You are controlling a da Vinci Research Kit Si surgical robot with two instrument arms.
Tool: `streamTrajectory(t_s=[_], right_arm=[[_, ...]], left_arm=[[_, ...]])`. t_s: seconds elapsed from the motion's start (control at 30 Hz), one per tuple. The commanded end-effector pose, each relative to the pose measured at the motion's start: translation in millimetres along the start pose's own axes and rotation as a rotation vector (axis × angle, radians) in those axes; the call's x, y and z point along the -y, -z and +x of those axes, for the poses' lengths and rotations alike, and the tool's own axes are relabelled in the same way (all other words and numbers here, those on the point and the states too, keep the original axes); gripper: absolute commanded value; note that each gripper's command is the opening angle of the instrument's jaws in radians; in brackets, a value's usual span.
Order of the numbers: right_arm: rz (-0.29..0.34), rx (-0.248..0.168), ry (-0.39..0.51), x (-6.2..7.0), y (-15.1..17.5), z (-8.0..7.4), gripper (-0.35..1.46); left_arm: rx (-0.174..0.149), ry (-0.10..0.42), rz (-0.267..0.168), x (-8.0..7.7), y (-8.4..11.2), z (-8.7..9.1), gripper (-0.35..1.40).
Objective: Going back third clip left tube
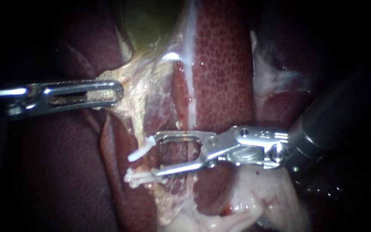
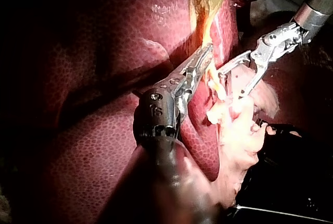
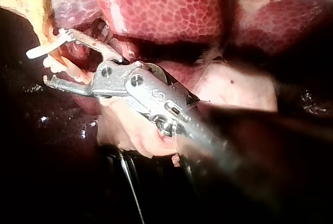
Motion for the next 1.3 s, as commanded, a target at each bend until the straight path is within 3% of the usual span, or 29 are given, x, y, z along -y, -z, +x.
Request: streamTrajectory(t_s=[0.03, 0.37, 0.77, 1.07, 1.3], right_arm=[[0.002, 0.001, -0.005, 0.0, -0.4, 0.0, 0.60], [0.025, 0.003, -0.019, -0.1, -3.4, -0.8, 0.60], [0.029, 0.003, -0.020, 0.0, -3.7, -0.4, 0.60], [0.032, 0.003, -0.024, -0.9, -2.1, -0.7, 0.60], [0.014, -0.001, -0.036, -1.1, 1.2, 0.3, 0.60]], left_arm=[[0.000, 0.000, -0.001, 0.0, -0.1, 0.0, -0.35], [0.000, 0.000, -0.001, 0.0, -0.1, 0.1, -0.35], [0.000, 0.000, -0.002, 0.0, -0.1, 0.1, -0.35], [0.000, 0.000, -0.001, 0.1, 0.0, 0.1, -0.35], [0.000, 0.000, -0.001, 0.1, 0.0, 0.1, -0.35]])
